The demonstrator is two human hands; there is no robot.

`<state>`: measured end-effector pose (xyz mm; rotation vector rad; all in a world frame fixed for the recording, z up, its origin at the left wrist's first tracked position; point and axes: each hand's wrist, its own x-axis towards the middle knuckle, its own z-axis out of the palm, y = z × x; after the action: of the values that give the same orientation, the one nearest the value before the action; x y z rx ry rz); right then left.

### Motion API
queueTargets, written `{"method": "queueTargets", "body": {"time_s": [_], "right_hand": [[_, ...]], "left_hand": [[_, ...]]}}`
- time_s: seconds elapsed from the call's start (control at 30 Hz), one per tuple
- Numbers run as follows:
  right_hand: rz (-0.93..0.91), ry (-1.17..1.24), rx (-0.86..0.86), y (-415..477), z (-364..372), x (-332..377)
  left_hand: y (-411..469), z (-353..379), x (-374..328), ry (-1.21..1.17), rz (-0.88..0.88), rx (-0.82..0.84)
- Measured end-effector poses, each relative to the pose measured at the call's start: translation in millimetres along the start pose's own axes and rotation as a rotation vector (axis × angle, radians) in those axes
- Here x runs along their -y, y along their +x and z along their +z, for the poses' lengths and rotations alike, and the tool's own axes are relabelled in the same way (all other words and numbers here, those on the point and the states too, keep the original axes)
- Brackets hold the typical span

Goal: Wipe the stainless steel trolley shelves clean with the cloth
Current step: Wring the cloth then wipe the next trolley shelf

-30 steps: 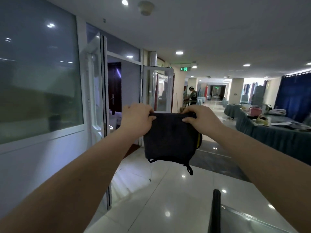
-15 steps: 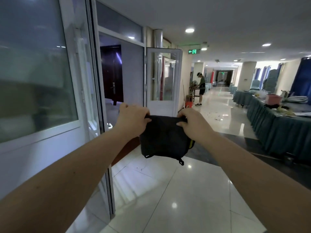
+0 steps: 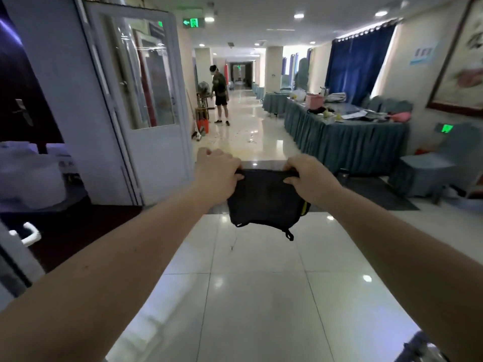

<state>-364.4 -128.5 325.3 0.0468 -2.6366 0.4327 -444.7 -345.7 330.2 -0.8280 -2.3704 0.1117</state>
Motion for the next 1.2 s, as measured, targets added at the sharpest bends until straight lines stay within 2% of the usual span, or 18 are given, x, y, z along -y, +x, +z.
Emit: {"method": "queueTargets", "body": {"time_s": [0.3, 0.57, 0.73, 0.87, 1.0, 1.2], "right_hand": [[0.150, -0.154, 0.023, 65.9, 50.7, -182.2], [0.204, -0.299, 0.030, 103.0, 82.3, -330.5], [0.352, -0.378, 0.084, 98.5, 103.0, -424.1], [0.601, -0.361, 0.078, 79.7, 109.3, -496.4], [0.963, -0.292, -0.096, 52.9, 96.8, -549.3], [1.294, -0.491, -0.212, -0.1, 71.7, -594.3]], "left_hand": [[157.7, 172.5, -79.1, -0.082, 0.337, -0.043], [284.8, 285.2, -170.4, -0.321, 0.427, -0.008], [343.7, 358.5, -250.3, -0.518, 0.520, 0.068], [404.3, 411.1, -331.9, -0.670, 0.716, 0.114], [462.5, 427.9, -431.3, -0.807, 0.917, 0.117], [497.4, 421.3, -575.7, -1.009, 1.173, 0.135]]}}
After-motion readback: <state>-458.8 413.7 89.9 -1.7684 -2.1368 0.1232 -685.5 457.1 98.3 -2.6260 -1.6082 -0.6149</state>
